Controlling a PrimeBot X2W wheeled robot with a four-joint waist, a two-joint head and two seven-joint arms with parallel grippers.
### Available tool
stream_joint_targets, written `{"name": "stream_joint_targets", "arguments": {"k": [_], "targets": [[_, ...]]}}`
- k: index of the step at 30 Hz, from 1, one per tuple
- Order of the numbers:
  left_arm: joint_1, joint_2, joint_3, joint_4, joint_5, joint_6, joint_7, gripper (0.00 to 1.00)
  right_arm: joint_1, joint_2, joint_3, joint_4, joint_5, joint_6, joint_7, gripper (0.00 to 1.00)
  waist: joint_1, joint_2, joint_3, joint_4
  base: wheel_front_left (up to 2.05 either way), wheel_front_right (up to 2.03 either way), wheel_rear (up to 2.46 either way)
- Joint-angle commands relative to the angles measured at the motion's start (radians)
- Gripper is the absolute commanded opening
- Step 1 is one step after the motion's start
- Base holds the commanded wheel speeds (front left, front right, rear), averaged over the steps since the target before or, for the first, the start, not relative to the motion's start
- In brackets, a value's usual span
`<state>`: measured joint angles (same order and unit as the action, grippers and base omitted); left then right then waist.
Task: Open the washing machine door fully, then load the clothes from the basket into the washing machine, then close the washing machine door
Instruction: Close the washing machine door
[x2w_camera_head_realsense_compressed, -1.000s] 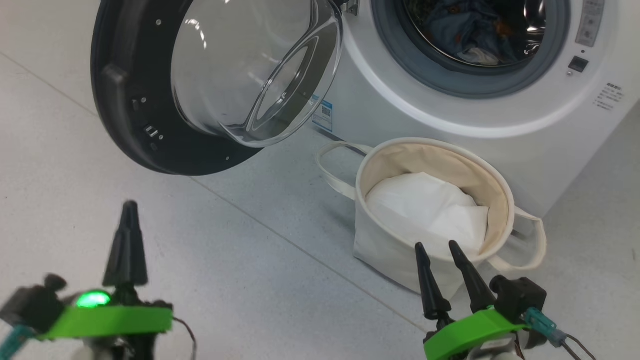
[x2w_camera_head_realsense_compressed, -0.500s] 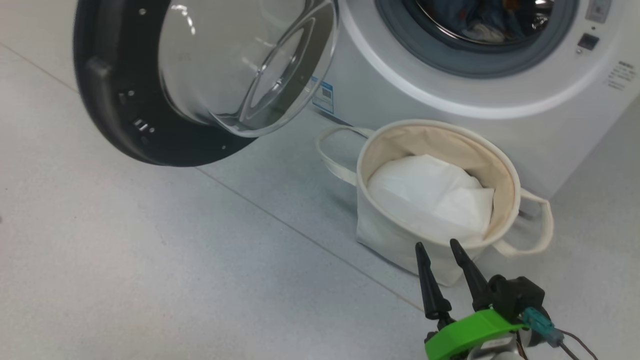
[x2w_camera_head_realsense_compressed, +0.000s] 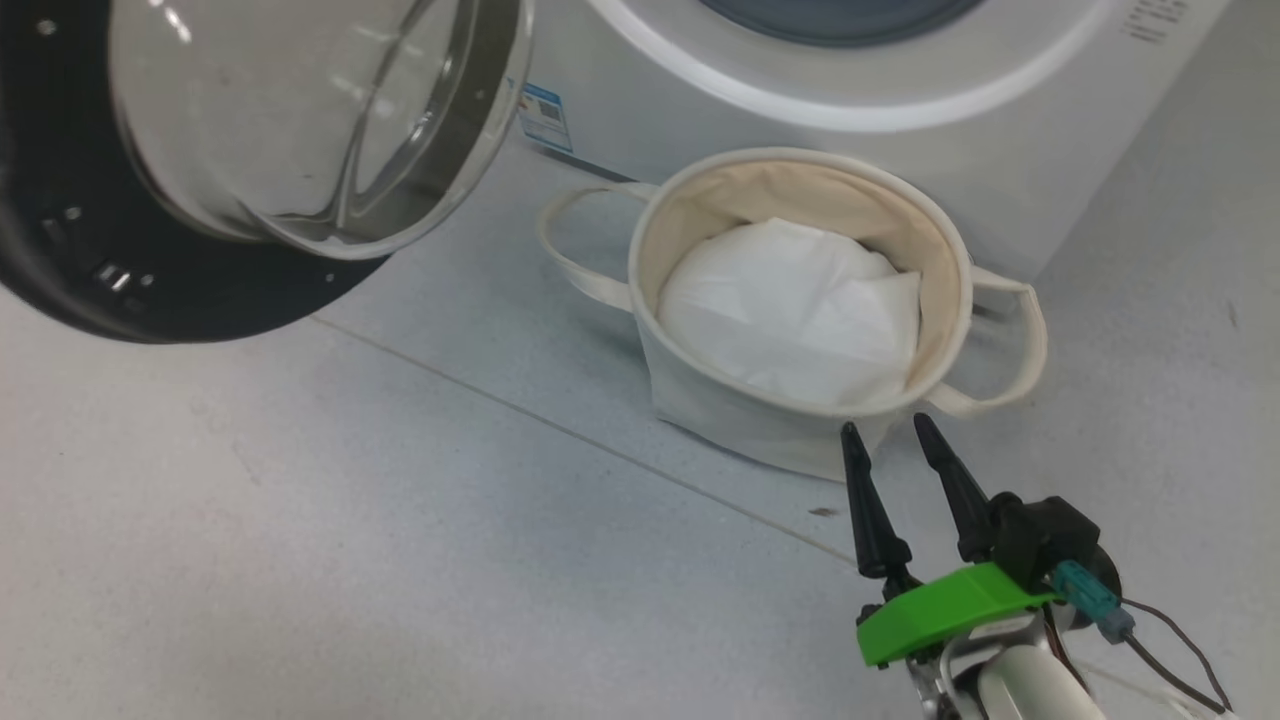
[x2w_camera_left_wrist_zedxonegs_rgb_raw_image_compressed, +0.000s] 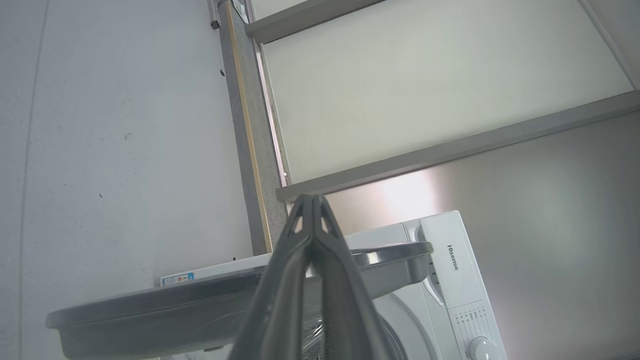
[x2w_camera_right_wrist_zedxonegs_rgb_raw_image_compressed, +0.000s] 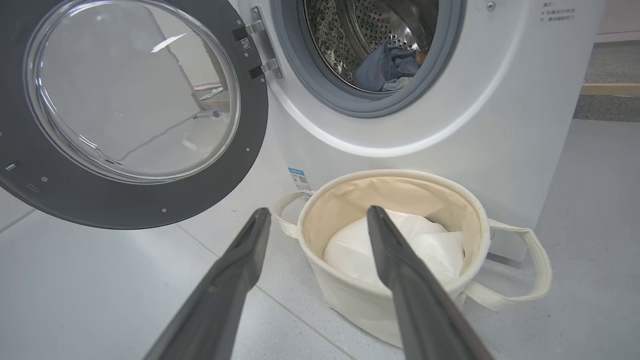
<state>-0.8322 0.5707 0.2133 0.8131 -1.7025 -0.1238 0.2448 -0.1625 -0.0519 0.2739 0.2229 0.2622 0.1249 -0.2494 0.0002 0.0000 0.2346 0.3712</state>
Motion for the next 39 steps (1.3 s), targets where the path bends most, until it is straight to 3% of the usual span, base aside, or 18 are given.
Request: {"name": "stream_joint_targets", "arguments": {"k": [1, 19, 25, 33, 39], "targets": [[-0.041, 0.085, 0.034, -0.021, 0.007, -0.007, 0.008, 0.0, -0.03, 0.002, 0.023, -0.027, -0.01, 0.006, -0.012, 1.0, -0.0002, 0.0, 0.023, -0.023, 0.0, 0.0, 0.0], [-0.094, 0.071, 0.042, 0.065, 0.04, -0.007, 0.09, 0.0, -0.047, 0.002, -0.002, -0.029, -0.038, 0.006, -0.012, 1.0, -0.0002, 0.0, 0.076, -0.102, 0.0, 0.0, 0.0], [-0.074, 0.053, 0.033, 0.056, 0.024, -0.007, 0.204, 0.0, -0.043, 0.002, -0.003, -0.031, -0.033, 0.006, -0.012, 1.0, -0.0002, 0.0, 0.068, -0.11, 0.0, 0.0, 0.0], [-0.014, -0.003, -0.012, 0.002, -0.005, -0.007, 0.439, 0.0, -0.021, 0.002, -0.002, -0.016, -0.009, 0.006, -0.012, 1.0, -0.0002, 0.0, 0.018, -0.094, 0.0, 0.0, 0.0], [0.015, -0.061, -0.072, -0.048, 0.022, -0.007, 0.519, 0.0, 0.0, 0.002, 0.002, 0.008, 0.014, 0.006, -0.012, 1.0, -0.0002, 0.0, -0.032, -0.07, 0.0, 0.0, 0.0]]}}
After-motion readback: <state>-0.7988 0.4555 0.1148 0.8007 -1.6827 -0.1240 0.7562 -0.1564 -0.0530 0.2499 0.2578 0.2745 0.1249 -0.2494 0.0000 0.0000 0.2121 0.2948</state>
